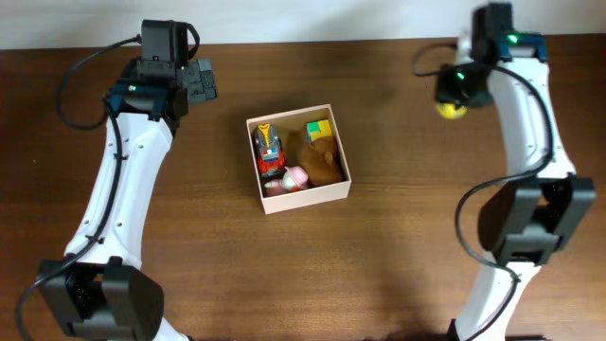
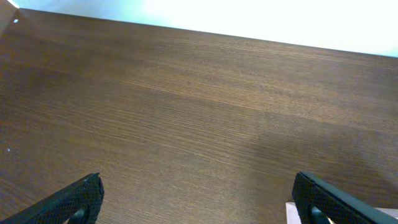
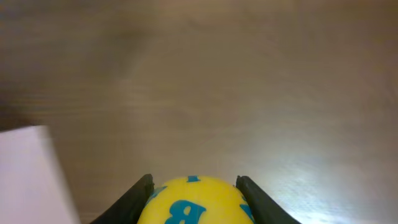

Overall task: Pack container
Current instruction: 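Lift the ball with the right gripper and carry it over the box, then lower the ball into the box and open the right gripper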

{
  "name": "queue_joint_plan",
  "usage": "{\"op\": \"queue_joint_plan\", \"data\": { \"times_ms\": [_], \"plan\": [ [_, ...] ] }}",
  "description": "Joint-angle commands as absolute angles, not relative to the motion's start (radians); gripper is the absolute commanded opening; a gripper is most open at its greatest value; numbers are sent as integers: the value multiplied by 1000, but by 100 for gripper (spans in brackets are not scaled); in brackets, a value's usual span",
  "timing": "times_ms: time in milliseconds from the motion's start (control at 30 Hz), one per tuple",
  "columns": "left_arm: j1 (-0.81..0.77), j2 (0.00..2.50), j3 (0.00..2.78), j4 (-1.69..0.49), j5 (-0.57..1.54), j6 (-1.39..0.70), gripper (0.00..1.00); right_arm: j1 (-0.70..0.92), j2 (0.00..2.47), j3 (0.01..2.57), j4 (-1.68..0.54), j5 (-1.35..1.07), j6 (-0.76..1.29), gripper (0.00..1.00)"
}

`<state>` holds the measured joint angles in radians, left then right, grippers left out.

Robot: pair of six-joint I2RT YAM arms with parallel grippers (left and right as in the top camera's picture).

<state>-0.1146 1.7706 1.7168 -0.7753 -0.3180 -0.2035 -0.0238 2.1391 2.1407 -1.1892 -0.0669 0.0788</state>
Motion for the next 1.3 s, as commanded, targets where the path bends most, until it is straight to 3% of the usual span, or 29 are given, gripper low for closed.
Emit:
{"op": "queue_joint_plan", "data": {
  "times_ms": [0, 500, 1100, 1267],
  "plan": [
    [-110, 1750, 1729, -776, -329, -216, 99, 87, 2132, 2230, -1193, -113, 81, 41],
    [-110, 1750, 1729, -776, -329, -216, 99, 451, 2135, 2216, -1073, -97, 4, 41],
    [-110, 1750, 1729, -776, -329, -216, 99, 504, 2177, 2053, -926, -110, 8, 41],
    [-110, 1750, 1729, -776, -329, -216, 99, 504, 2204, 2053, -891, -162, 8, 34]
  ]
}}
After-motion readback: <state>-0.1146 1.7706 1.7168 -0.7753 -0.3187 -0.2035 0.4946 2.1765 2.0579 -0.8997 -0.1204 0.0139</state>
